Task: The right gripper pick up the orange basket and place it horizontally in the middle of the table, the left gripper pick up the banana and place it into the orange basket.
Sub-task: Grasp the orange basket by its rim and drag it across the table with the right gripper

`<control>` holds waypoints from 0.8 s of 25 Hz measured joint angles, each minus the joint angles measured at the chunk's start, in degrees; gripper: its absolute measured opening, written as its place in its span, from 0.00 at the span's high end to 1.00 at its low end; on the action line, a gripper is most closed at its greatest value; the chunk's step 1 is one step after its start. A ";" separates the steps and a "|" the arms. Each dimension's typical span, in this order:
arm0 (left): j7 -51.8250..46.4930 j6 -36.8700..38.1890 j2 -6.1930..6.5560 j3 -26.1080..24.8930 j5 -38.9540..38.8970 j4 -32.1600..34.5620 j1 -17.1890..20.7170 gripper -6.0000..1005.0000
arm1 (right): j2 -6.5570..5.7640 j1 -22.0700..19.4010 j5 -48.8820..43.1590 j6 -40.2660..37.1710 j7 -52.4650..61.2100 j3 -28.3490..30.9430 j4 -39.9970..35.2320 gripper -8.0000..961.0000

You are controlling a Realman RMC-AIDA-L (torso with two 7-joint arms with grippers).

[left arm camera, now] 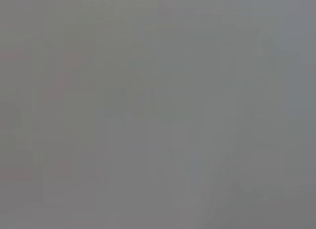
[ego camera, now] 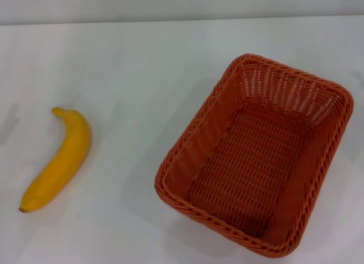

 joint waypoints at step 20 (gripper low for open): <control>-1.23 0.00 -0.19 0.00 2.57 0.13 0.96 0.12 | -4.26 30.73 -49.92 14.85 40.23 -22.00 -15.17 0.20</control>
